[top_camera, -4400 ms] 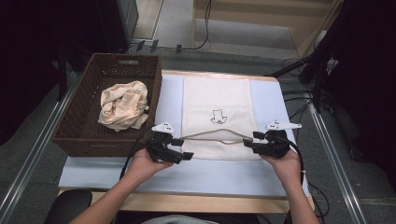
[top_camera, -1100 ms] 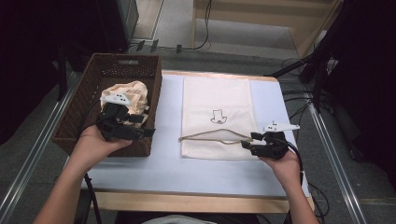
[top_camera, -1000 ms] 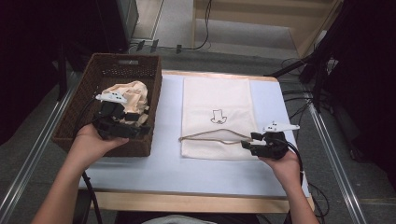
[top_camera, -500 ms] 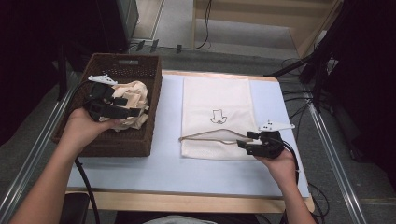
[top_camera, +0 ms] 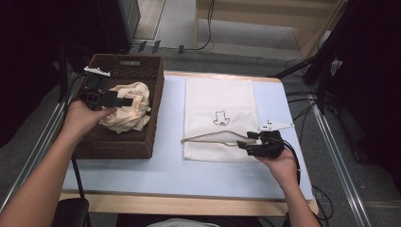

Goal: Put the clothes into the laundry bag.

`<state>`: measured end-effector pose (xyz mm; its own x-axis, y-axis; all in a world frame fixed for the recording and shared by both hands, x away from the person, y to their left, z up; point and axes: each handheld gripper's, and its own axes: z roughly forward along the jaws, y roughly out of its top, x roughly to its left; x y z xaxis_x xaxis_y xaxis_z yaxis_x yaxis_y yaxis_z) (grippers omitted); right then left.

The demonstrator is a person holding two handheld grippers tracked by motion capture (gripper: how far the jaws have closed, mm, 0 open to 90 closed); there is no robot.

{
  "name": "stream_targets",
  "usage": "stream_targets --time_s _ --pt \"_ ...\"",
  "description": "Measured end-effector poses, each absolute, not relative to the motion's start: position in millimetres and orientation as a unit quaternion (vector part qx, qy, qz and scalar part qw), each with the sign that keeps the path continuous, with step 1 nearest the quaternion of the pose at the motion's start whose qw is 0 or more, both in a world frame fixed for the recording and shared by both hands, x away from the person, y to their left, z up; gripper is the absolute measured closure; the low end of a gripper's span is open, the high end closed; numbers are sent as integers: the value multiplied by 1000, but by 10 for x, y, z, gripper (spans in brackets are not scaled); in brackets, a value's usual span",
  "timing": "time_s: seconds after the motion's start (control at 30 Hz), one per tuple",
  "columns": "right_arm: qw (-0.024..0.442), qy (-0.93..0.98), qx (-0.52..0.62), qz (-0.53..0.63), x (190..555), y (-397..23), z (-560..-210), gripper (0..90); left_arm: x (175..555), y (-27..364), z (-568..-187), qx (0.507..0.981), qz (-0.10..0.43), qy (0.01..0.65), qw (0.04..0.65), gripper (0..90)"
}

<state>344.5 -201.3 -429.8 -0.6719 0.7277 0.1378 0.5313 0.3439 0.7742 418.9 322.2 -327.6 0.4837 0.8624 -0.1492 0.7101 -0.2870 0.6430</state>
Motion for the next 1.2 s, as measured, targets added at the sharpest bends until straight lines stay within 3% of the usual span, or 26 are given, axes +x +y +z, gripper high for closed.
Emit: stream_targets --time_s 0.33,0.57,1.0,1.13,1.2 --pt "117 815 385 418 3453 -2008 -4301 419 4302 3415 -3477 765 115 548 320 81" --pt "115 817 386 413 3473 -2014 -4319 419 4365 3533 -3719 751 94 580 301 81" --pt "114 819 384 412 3494 -1998 -4324 419 4661 3323 -4058 766 85 591 240 135" --pt "114 819 385 409 3501 -1996 -4326 419 4675 3323 -4122 769 86 594 222 85" --pt "114 820 384 408 3501 -1996 -4329 419 4685 3348 -4171 760 87 607 215 16"
